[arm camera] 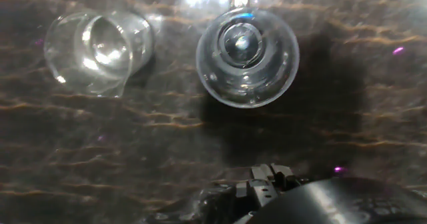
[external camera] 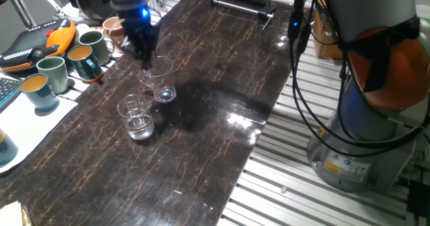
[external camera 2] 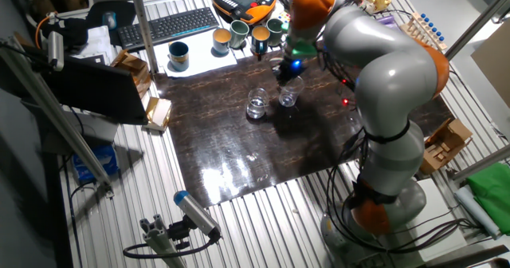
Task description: Pour the water from one cup into another empty cup
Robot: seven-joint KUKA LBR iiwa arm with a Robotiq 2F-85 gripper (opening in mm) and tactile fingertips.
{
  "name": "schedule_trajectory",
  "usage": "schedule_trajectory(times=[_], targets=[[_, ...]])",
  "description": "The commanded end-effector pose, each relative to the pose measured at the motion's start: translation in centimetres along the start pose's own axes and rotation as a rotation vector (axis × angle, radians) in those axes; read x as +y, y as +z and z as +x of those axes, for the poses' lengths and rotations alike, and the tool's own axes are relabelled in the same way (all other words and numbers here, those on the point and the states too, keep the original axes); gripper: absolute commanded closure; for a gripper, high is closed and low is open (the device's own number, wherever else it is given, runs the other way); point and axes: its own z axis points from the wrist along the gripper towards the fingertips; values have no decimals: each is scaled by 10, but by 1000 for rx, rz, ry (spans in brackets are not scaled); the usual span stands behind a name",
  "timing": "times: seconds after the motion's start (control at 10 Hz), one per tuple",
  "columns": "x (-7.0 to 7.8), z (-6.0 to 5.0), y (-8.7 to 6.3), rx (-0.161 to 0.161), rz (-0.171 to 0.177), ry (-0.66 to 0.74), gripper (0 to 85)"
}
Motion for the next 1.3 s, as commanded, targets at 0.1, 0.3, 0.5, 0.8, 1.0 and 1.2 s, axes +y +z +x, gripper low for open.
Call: schedule_trajectory(times=[0.1, 0.3, 0.5, 0.8, 1.0, 1.2], targets=[[36, 0, 15, -14, 4, -4, 843], [36, -5, 22, -9, 66, -44, 740], [33, -7, 25, -12, 128, -84, 503], [31, -12, 35, -18, 138, -91, 350], [28, -18, 46, -21, 127, -103, 347], [30, -17, 54, -29, 126, -103, 350]])
